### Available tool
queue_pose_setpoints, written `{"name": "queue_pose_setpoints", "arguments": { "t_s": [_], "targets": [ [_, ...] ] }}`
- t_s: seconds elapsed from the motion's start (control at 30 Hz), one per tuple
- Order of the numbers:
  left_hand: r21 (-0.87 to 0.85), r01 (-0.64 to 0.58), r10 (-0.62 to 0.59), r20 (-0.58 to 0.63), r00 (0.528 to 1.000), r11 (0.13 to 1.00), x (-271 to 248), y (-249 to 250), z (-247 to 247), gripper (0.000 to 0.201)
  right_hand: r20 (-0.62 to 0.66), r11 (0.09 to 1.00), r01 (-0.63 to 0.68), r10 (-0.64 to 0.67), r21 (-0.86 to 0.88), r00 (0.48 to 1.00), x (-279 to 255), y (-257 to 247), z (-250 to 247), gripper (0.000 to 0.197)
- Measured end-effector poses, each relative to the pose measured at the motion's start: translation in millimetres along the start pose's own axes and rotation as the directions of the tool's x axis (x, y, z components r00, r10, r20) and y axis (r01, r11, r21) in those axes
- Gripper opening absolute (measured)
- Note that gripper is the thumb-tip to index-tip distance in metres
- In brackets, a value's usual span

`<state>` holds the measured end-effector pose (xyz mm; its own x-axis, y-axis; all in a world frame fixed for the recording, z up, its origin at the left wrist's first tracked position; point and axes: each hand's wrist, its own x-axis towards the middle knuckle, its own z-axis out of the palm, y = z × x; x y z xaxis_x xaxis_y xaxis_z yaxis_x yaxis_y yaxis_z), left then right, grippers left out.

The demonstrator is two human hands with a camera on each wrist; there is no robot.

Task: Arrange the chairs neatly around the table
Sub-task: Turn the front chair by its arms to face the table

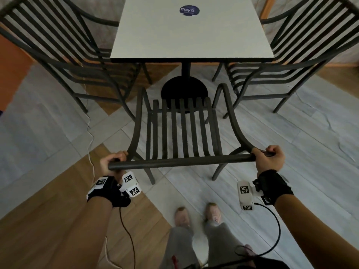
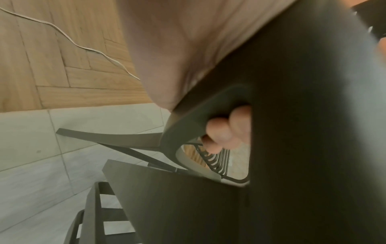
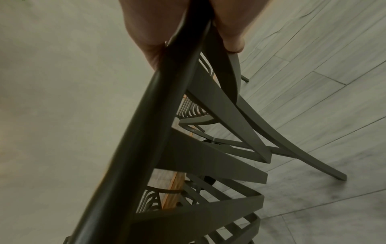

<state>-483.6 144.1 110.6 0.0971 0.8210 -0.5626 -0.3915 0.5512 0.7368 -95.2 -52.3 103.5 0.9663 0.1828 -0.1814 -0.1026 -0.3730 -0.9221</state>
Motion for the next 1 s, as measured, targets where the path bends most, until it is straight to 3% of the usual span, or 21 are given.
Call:
{"name": "queue_pose_setpoints", "arguments": {
  "t_s": [0.1,0.2,0.3,0.37,0.5,0.57,0.63,0.87,1.0],
  "targets": [
    [-0.094,0.089,-0.077,0.124,0.989,0.992,10,-6,-12,0.042,0.013,0.999,0.005,-0.004,-0.046,1.0,-1,5,-12,0.029],
    [-0.096,0.139,-0.124,0.148,0.981,0.986,0,-5,-6,0.026,0.071,0.988,0.019,-0.008,-0.152,0.997,1,7,-19,0.026],
    [-0.117,0.16,-0.148,0.105,0.983,0.98,1,-5,3,0.012,0.041,0.985,-0.026,0.033,-0.169,0.999,3,1,-12,0.026],
    [-0.128,0.133,-0.12,0.099,0.988,0.983,16,0,4,0.011,0.029,0.986,-0.021,0.026,-0.168,0.999,7,-9,-4,0.023],
    [0.02,0.138,-0.139,0.129,0.982,0.99,45,11,19,0.015,0.034,0.986,-0.029,0.035,-0.163,0.999,28,-19,17,0.035],
    [-0.05,0.117,-0.109,0.147,0.983,0.992,59,14,28,0.027,0.035,0.986,-0.022,0.029,-0.166,0.999,40,-24,28,0.038],
    [-0.093,0.103,-0.09,0.134,0.987,0.99,75,17,38,0.03,0.032,0.987,-0.014,0.02,-0.163,0.999,50,-34,42,0.043],
    [-0.063,0.087,-0.089,-0.025,0.996,0.994,124,35,73,0.005,0.037,0.984,0.003,0.003,-0.177,0.999,87,-60,86,0.048],
    [-0.066,0.071,-0.077,-0.105,0.991,0.995,151,42,89,0.014,0.049,0.984,-0.003,0.012,-0.176,0.999,105,-68,105,0.048]
  ]
}}
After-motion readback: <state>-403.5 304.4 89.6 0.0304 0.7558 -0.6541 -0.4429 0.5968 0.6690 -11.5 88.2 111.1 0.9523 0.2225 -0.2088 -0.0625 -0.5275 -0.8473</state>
